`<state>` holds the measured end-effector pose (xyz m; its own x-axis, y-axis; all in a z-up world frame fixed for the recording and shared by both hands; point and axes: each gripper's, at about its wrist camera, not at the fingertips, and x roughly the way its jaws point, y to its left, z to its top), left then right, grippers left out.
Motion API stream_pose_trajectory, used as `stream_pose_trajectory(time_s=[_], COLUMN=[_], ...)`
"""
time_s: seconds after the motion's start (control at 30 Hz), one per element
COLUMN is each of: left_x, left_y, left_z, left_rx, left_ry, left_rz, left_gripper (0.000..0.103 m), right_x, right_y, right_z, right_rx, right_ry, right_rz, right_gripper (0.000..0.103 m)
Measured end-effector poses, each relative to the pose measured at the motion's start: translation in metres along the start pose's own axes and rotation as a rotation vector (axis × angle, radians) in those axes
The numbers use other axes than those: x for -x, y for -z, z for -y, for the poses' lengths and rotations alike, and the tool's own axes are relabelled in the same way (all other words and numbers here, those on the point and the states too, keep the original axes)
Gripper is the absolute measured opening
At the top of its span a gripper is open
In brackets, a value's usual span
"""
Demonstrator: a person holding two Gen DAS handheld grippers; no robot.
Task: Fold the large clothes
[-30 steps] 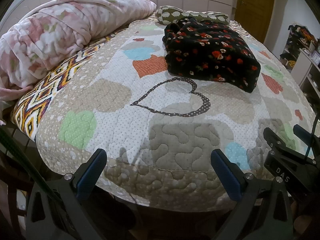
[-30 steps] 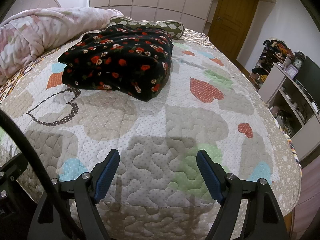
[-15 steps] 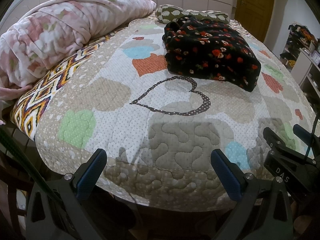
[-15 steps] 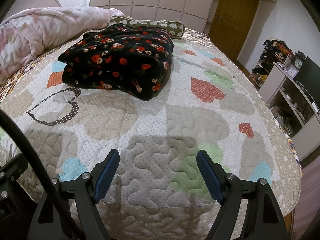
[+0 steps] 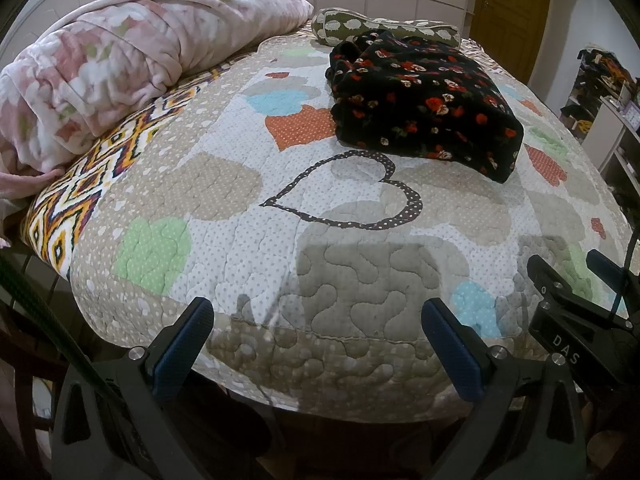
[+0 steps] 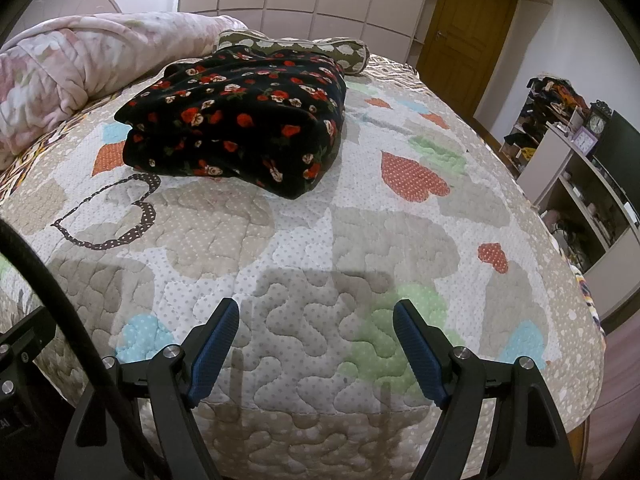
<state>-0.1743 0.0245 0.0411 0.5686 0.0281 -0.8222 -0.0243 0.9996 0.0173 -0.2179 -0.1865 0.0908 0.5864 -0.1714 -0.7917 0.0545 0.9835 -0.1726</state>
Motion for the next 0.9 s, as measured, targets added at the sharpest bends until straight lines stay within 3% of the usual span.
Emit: stream_pose_trajectory(time_s=[0.9], left_x=[-0.0022], left_y=[0.0035], left_z=[0.0004], left_rx=[0.002], left_ry=[0.005], left_rz=[-0.01], left_gripper=[0.103], right_x=[-0.0011], right_y=[0.0004], right_z=[0.0003], right_rx=[0.0], right_ry=[-0.002], right_rz=[-0.003], right_gripper=[0.083])
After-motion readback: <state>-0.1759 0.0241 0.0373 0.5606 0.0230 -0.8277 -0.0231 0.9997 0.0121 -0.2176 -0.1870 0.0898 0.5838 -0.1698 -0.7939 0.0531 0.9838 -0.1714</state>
